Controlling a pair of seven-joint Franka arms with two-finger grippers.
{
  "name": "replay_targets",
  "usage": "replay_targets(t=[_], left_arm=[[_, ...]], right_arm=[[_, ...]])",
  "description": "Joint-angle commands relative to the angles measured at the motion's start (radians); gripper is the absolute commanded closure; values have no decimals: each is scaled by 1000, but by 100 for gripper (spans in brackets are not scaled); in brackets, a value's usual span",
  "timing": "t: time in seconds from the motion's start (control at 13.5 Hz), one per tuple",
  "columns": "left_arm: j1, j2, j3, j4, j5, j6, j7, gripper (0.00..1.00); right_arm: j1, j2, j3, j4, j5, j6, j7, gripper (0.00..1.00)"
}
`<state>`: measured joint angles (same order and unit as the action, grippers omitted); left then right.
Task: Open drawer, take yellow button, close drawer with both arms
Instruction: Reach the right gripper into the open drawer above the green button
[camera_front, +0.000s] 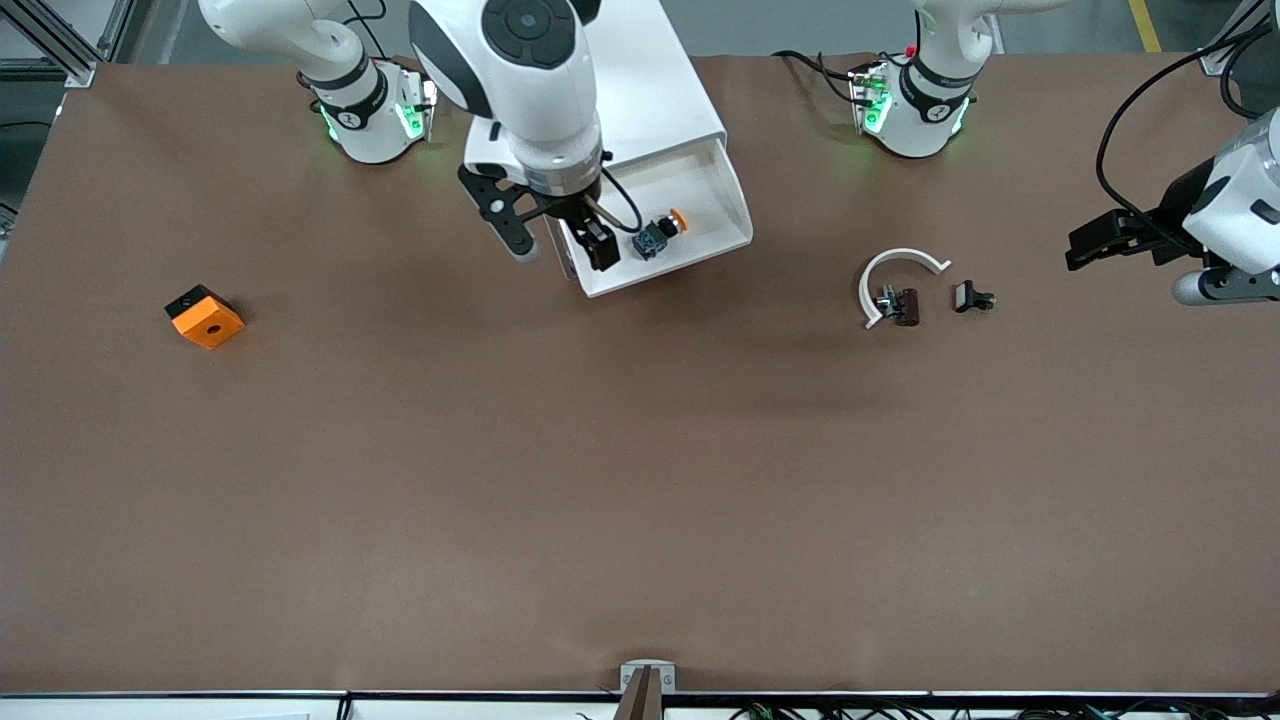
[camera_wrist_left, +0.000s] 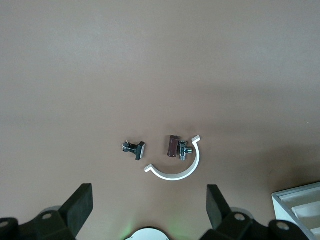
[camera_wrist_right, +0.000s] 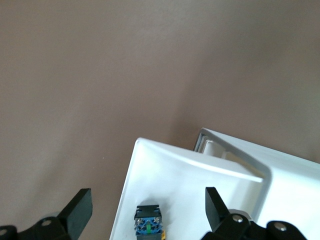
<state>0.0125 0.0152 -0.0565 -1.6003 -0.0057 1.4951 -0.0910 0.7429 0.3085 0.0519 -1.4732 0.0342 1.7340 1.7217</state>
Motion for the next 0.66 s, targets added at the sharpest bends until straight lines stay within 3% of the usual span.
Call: replay_targets(t=[0.0, 0.59], left_arm=[[4, -20, -6, -21, 0, 16, 17, 0], [3, -15, -46, -18, -2, 14, 2, 0]], right_arm=[[42, 43, -10, 44, -8, 22, 22, 0], [87, 98, -10, 42, 1, 59, 4, 0]])
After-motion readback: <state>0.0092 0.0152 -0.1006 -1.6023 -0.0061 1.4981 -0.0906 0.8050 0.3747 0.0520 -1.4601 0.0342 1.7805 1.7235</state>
